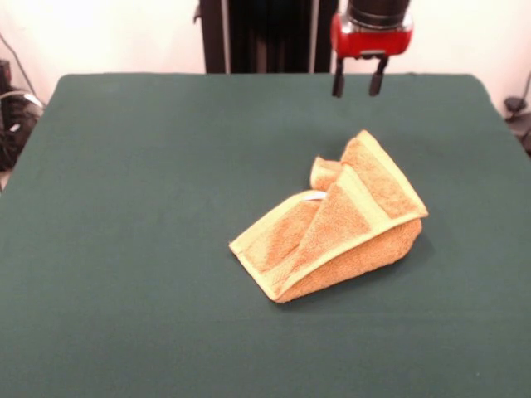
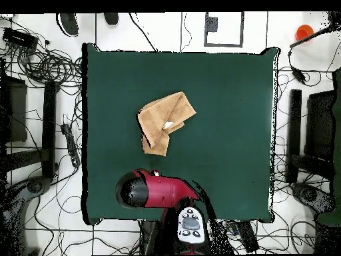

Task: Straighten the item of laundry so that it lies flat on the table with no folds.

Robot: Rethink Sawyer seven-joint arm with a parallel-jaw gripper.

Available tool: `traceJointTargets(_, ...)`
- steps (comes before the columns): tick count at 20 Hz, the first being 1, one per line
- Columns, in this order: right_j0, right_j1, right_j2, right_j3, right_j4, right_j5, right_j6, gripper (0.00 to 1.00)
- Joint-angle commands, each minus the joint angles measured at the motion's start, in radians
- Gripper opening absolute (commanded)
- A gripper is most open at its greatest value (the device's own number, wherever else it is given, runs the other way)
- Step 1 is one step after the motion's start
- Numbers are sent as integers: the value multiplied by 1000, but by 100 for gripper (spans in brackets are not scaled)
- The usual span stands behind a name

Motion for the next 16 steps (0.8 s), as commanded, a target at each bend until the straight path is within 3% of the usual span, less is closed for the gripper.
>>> traceJointTargets(1,-1,47,52,-77,-7,73,115,100)
traceJointTargets(16,-5,74,55,-115,-11,95,101,100)
